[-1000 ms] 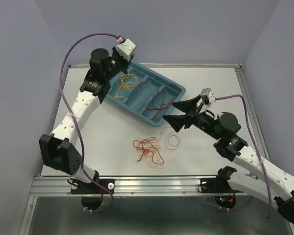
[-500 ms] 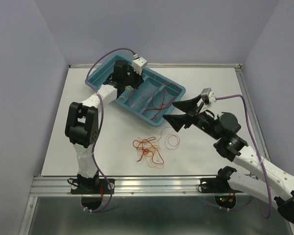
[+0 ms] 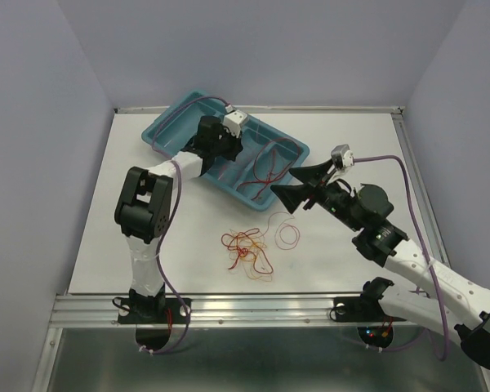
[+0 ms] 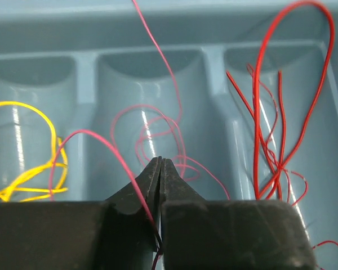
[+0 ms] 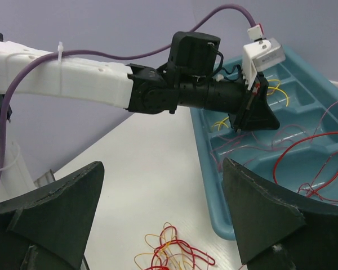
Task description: Untangle the cables
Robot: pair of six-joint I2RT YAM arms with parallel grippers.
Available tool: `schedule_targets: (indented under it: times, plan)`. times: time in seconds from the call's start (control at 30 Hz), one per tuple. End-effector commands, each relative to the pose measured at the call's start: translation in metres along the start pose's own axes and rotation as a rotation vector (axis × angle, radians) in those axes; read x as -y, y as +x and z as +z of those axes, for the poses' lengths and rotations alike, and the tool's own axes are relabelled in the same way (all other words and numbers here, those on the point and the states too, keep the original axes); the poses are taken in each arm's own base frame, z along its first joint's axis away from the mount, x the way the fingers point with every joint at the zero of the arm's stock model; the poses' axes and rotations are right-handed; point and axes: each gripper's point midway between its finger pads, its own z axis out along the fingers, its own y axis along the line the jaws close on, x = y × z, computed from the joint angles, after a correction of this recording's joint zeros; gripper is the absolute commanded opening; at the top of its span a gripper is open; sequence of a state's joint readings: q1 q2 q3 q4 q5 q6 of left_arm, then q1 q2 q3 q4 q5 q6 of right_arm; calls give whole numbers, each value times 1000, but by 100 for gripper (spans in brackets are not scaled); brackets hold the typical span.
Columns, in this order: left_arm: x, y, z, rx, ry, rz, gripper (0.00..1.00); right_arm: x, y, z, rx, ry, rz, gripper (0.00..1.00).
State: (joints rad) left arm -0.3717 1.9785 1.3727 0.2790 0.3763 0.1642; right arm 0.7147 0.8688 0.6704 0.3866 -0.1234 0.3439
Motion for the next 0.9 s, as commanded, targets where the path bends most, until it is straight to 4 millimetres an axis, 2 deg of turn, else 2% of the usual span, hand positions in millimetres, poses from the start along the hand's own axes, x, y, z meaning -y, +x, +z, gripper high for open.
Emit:
schedule_targets:
  times: [0.0,0.17,0.27,0.3,0.37,0.4,0.43,0.5,0.57,0.6,0.67,0.7,0.77,0.87]
  plan:
    - [23,-18,-5,46,2,96,14,-1,-10,-3,45,8,-2,90]
    - [36,1,1,-48,3,142,18,0,-9,-2,42,10,-2,90]
    - [36,-6,-1,-44,0,155,19,0,-11,-3,47,10,-1,90]
    - [36,-5,-3,-59,1,159,24,0,-11,-3,46,11,-1,90]
    - [36,-3,-5,-81,6,164,29,-1,-11,-3,46,7,-1,90]
    - [35,-9,-6,-80,4,164,32,-1,-12,-4,50,9,-1,90]
    - [35,-5,-8,-105,3,158,35,-2,-12,-4,49,6,0,90]
    - [34,-10,-12,-112,-1,165,43,-2,-12,-4,50,6,-1,90]
    - [31,-10,-17,-152,-14,177,45,-2,-13,-5,52,6,1,90]
    - [29,-11,-19,-160,-21,184,50,-2,-13,-5,52,5,0,90]
    - [24,-14,-26,-192,-46,210,52,-2,-13,-5,51,7,0,90]
    - [22,-9,-32,-231,-52,219,55,-2,-12,-5,50,6,0,90]
    - [21,-18,-38,-256,-49,244,56,-2,-12,-5,49,6,0,90]
    - [17,-14,-52,-321,-56,269,61,-1,-12,-5,48,8,0,90]
